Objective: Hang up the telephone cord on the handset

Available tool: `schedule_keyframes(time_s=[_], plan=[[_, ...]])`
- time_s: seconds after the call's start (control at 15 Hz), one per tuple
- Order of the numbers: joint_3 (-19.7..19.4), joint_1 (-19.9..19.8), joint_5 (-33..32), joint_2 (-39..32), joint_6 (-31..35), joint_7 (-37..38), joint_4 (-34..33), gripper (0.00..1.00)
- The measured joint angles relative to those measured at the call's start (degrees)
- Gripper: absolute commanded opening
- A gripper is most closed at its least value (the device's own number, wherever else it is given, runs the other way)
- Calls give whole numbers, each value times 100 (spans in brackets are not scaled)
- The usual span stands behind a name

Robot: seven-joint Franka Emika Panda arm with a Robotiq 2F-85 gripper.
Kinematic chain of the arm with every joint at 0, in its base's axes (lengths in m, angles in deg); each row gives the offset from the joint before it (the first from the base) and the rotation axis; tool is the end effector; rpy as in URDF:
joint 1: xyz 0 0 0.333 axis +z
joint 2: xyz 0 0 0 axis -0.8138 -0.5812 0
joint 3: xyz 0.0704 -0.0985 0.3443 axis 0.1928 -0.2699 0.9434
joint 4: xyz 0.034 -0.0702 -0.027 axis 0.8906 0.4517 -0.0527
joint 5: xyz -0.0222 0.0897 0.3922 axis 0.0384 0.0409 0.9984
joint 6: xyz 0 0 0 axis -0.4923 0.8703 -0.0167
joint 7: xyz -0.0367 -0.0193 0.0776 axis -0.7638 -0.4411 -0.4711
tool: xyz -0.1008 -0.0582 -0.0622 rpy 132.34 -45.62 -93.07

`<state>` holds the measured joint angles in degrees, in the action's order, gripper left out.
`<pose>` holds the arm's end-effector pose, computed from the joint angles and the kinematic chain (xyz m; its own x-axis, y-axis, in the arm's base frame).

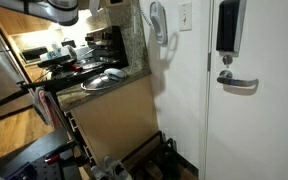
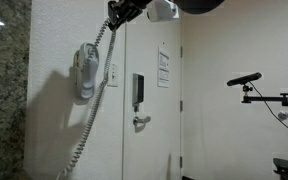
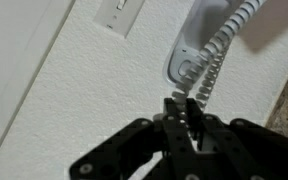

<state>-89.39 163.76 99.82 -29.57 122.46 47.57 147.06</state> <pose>0.5387 0.2629 0.5385 0.3579 0.4006 0.8434 -0.0756 -0.8879 0.4538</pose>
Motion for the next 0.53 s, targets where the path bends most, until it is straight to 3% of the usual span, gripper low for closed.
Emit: schedule_keyframes(time_s=[0.53], plan=[[-42, -197, 170, 2, 151, 191, -443, 4]])
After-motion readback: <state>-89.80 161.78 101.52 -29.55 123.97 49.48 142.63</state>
